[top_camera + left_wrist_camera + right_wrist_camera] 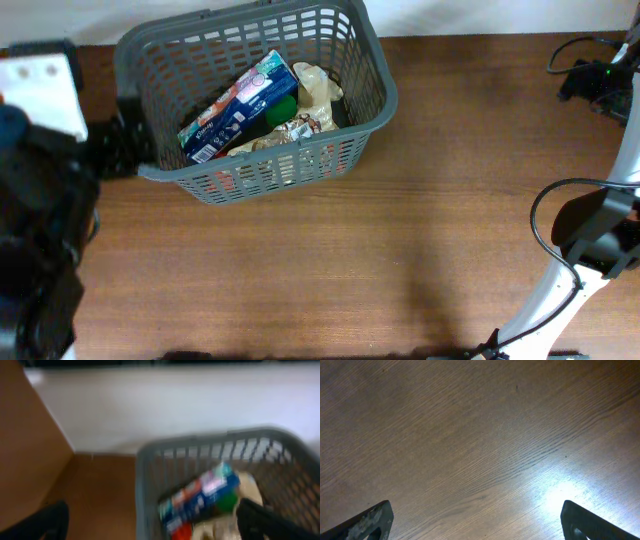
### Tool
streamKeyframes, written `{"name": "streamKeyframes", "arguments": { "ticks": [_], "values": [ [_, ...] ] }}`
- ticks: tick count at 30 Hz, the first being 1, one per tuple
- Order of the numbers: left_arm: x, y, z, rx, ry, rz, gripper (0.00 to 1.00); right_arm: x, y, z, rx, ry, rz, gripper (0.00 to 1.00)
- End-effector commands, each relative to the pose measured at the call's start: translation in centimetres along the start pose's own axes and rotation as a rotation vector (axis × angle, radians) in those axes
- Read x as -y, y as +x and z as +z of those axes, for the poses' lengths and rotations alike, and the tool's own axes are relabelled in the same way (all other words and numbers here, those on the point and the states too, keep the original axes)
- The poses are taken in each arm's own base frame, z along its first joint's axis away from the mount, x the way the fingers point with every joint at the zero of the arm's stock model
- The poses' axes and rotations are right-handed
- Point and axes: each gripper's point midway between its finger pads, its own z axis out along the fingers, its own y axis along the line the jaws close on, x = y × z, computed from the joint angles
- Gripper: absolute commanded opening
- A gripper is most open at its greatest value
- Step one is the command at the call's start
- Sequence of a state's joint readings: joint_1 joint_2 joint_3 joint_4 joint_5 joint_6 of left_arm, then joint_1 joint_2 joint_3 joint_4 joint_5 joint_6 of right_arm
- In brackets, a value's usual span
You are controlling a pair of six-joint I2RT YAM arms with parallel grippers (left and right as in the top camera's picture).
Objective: Pack container
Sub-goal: 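Open the left gripper and withdraw it toward the front left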
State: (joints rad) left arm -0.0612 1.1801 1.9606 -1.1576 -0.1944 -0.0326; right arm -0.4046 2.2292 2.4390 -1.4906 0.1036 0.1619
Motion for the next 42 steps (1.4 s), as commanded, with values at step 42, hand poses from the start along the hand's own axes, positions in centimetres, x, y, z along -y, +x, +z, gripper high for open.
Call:
{"name": "streamKeyframes", "arguments": {
  "ticks": [42],
  "values": [
    [3.8,25.4,-17.8,-0.303,0.42,-0.271,0.99,0.1,0.0,0.2,-0.003,0.003,0.013,0.99]
  ]
}}
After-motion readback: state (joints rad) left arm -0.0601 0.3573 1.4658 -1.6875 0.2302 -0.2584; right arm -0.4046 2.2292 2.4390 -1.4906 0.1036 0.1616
